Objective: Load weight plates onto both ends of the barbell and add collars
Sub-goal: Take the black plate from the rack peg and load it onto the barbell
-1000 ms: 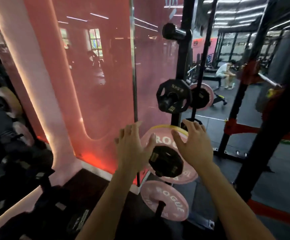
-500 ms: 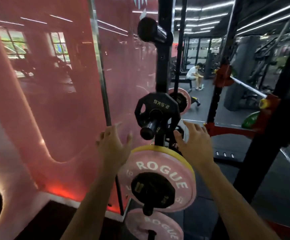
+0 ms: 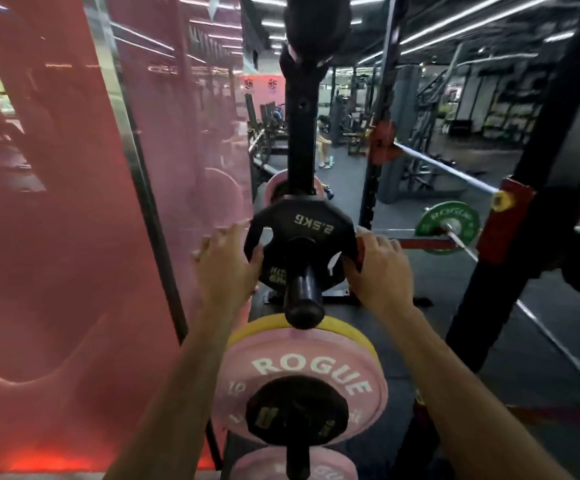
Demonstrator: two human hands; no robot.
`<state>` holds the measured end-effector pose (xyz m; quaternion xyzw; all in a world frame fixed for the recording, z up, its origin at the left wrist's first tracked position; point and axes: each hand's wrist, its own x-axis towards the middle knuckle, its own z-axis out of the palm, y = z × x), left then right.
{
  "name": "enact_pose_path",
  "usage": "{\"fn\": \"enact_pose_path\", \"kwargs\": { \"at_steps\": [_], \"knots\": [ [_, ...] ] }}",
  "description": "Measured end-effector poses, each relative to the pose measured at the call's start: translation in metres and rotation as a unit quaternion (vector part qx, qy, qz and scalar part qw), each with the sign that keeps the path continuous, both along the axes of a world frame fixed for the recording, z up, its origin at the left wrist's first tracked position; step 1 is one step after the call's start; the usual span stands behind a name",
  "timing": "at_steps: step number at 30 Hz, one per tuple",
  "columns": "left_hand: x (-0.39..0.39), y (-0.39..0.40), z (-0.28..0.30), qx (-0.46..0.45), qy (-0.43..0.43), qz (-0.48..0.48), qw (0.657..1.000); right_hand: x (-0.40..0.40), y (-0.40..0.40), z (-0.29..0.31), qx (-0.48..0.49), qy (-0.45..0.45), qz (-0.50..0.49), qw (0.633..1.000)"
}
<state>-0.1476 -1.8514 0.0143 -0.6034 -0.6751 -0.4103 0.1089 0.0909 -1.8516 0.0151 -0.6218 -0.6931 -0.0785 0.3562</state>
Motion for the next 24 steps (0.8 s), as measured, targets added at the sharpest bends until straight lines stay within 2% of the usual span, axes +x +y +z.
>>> {"fn": "enact_pose_path", "kwargs": {
  "at_steps": [4, 7, 10, 17, 21, 24],
  "knots": [
    [-0.005, 0.018, -0.002, -0.009, 0.019, -0.018, 1.000, -0.007, 0.009, -0.002, -0.003, -0.010, -0.025, 1.000],
    [-0.005, 0.025, 0.001, -0.005, 0.002, -0.050, 0.999, -0.017, 0.009, 0.001, -0.018, 0.045, -0.026, 0.998],
    [-0.005, 0.026, -0.002, 0.012, -0.052, -0.094, 0.994, -0.024, 0.004, 0.006, -0.033, 0.094, -0.035, 0.994],
    [-0.010, -0.014, -0.019, 0.039, -0.090, -0.112, 0.989, -0.026, -0.028, 0.000, 0.035, 0.146, -0.027, 0.988],
    [-0.014, -0.041, -0.020, 0.046, -0.127, -0.122, 0.983, -0.021, -0.056, -0.003, 0.081, 0.141, -0.017, 0.987],
    [-0.013, -0.067, -0.016, 0.074, -0.146, -0.118, 0.979, -0.017, -0.083, 0.000, 0.098, 0.105, -0.031, 0.989]
  ]
}}
